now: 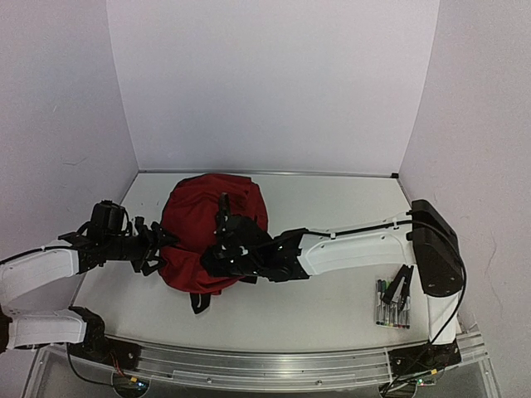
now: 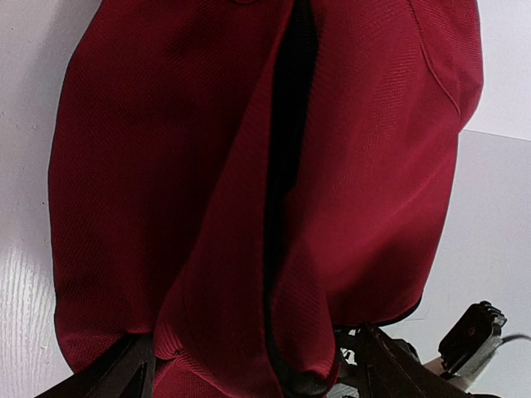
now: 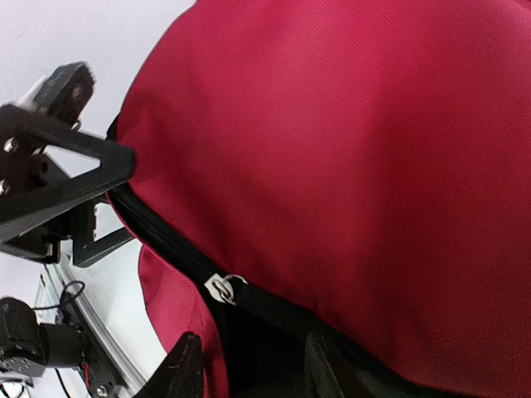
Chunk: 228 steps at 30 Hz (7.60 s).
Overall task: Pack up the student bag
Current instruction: Zip the student bag at the center of the board.
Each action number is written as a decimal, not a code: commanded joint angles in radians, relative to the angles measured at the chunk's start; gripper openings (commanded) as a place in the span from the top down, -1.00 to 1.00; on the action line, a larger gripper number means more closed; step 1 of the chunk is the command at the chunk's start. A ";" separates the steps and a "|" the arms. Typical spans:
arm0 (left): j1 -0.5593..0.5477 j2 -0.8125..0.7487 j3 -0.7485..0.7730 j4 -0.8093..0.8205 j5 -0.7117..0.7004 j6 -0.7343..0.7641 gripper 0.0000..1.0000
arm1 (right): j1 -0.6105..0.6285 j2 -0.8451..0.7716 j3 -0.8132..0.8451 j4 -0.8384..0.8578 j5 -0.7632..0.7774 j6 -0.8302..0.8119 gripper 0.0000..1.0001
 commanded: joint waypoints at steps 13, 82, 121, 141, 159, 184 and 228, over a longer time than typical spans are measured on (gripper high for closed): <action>0.021 0.195 0.088 0.247 -0.030 0.059 -0.46 | 0.090 0.059 0.082 0.150 -0.194 -0.202 1.00; 0.118 -0.011 -0.146 0.522 0.251 0.076 1.00 | -0.101 0.230 0.391 -0.104 -0.340 -0.555 0.28; 0.187 0.028 0.046 0.219 -0.006 0.191 1.00 | 0.009 -0.045 0.076 -0.159 0.127 -0.406 1.00; 0.471 0.254 0.315 0.028 0.128 0.435 1.00 | -0.146 -0.032 0.022 -0.193 0.208 -0.239 1.00; 0.213 0.008 0.298 -0.213 -0.102 0.614 -0.44 | -0.138 -0.014 0.043 -0.086 -0.060 -0.333 1.00; -0.440 0.183 0.314 -0.030 -0.446 1.077 -0.35 | -0.139 -0.030 0.038 -0.074 -0.026 -0.264 1.00; -0.569 0.030 0.169 -0.082 -0.898 0.977 0.99 | -0.366 -0.070 0.019 -0.060 0.071 -0.199 1.00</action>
